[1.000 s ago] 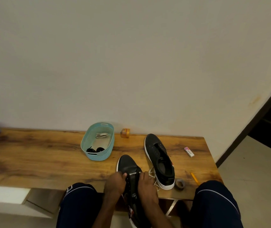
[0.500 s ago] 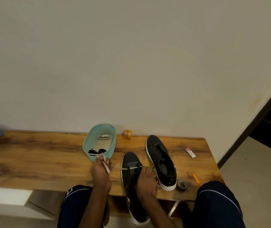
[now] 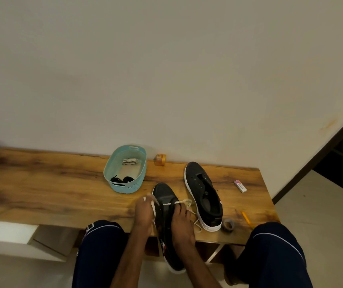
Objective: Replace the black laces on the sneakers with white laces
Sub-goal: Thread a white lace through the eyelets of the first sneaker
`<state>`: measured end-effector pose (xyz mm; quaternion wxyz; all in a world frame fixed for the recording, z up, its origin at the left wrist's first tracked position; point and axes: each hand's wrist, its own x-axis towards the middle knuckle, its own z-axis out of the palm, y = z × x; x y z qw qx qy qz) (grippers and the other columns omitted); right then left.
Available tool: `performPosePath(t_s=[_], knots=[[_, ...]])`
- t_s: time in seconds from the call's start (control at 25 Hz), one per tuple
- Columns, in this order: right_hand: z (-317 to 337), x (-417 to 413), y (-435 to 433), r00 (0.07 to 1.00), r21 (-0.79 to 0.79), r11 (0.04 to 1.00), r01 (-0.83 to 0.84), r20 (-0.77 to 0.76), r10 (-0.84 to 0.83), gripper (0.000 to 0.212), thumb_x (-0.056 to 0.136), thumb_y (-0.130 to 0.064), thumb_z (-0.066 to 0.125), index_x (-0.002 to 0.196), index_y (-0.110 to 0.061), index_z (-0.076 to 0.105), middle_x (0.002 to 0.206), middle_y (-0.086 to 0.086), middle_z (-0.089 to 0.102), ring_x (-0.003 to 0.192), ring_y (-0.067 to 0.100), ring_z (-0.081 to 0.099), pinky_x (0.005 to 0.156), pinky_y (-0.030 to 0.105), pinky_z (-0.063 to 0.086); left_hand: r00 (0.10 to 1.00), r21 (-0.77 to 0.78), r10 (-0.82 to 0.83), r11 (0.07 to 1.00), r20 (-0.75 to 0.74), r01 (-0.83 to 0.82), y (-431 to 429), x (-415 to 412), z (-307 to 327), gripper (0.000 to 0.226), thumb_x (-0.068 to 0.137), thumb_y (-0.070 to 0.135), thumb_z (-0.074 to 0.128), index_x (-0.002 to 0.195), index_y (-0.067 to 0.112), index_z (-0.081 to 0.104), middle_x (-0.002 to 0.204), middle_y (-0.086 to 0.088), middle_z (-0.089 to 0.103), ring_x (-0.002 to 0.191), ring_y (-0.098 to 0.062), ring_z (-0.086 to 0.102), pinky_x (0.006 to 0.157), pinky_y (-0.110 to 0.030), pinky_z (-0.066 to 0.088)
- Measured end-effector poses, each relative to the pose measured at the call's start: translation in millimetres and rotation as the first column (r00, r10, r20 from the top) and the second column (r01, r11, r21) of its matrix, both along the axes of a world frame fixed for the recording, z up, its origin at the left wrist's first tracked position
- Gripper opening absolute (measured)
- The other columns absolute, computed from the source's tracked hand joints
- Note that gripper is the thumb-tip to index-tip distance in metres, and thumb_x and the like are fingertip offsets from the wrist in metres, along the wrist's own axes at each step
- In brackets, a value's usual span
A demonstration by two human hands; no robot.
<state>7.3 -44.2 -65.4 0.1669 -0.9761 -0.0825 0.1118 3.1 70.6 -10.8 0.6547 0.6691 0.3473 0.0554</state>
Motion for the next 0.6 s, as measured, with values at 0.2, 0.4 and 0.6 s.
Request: performPosePath(t_s=[0.2, 0.4, 0.6], knots=[[4, 0, 7, 0.998, 0.001, 0.998, 0.066, 0.01, -0.066, 0.066, 0.096, -0.013, 0.059, 0.152, -0.013, 0.023, 0.157, 0.01, 0.025, 0.137, 0.028, 0.038, 0.105, 0.036, 0.046, 0.859, -0.419, 0.335, 0.894, 0.387, -0.159, 31, -12, 45, 0.033, 0.107, 0.029, 0.035, 0.105, 0.014, 0.065, 0.099, -0.001, 0.071, 0.091, -0.014, 0.064, 0.082, -0.034, 0.052], [10, 1, 13, 0.995, 0.047, 0.994, 0.098, -0.027, -0.097, 0.068, 0.095, -0.015, 0.06, 0.151, -0.011, 0.022, 0.156, 0.011, 0.025, 0.138, 0.028, 0.035, 0.105, 0.035, 0.046, 0.721, -0.637, 0.493, 0.765, 0.487, -0.094, 58, -26, 57, 0.024, 0.105, 0.028, 0.041, 0.09, 0.018, 0.058, 0.073, 0.006, 0.062, 0.066, -0.006, 0.06, 0.076, -0.03, 0.061], [20, 14, -6, 0.966, 0.21, 0.972, 0.108, -0.253, -0.053, 0.076, 0.086, -0.023, 0.069, 0.147, -0.011, 0.026, 0.156, 0.013, 0.02, 0.144, 0.036, 0.022, 0.116, 0.045, 0.032, 0.894, -0.209, 0.24, 0.963, 0.377, -0.171, 36, -16, 52, 0.032, 0.106, 0.032, 0.039, 0.087, 0.015, 0.058, 0.072, 0.002, 0.067, 0.063, -0.013, 0.058, 0.06, -0.03, 0.049]])
